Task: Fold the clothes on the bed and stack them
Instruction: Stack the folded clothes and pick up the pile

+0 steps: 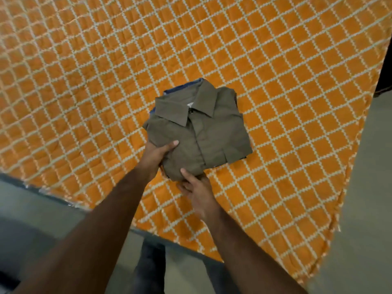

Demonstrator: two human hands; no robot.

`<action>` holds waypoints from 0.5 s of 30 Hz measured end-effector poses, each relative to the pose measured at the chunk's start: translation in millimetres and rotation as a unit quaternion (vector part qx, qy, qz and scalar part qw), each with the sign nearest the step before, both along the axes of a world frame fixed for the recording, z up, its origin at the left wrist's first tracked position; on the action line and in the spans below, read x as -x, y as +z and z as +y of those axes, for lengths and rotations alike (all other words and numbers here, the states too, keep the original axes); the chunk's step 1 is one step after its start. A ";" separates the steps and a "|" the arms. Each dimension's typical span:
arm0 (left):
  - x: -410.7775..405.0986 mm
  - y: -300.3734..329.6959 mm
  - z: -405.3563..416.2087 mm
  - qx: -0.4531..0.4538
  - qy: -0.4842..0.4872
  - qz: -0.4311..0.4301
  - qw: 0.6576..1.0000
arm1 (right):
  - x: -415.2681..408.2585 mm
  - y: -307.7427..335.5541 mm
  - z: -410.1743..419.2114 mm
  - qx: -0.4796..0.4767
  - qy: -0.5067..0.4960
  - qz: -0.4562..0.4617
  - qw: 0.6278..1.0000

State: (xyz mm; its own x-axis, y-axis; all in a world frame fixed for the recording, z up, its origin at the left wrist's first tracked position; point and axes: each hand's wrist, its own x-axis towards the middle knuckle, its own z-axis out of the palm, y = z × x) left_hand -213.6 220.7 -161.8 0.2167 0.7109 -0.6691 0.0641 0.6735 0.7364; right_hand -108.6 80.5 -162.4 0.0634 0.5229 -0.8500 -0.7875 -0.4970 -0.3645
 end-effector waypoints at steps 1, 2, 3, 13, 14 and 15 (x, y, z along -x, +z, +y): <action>11.5 2.3 -12.1 0.007 0.014 -0.001 1.000 | -6.2 1.6 -17.0 0.000 0.005 -0.009 1.000; 25.0 8.0 -25.8 0.018 0.027 -0.005 0.999 | -13.5 4.7 -32.0 -0.010 0.002 -0.030 0.999; 33.8 11.0 -35.6 0.033 0.041 -0.016 0.998 | -28.9 5.1 -41.9 -0.025 -0.016 -0.049 0.998; 155.5 72.9 -113.0 0.195 0.025 -0.021 0.980 | -68.8 29.1 -2.0 0.010 0.338 0.008 0.941; 167.7 85.5 -119.6 0.199 0.031 -0.018 0.979 | -52.5 41.2 3.6 -0.002 0.383 0.011 0.924; 176.4 95.0 -123.7 0.203 0.031 -0.018 0.978 | -40.0 50.8 6.6 -0.006 0.407 0.015 0.913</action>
State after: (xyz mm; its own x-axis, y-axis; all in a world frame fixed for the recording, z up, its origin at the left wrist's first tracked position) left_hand -390.0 96.9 -66.8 0.2104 0.4002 -0.8919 -0.0072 0.9130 0.4080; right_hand -68.6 87.2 -111.6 -0.3743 0.3965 -0.8382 -0.1699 -0.9180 -0.3584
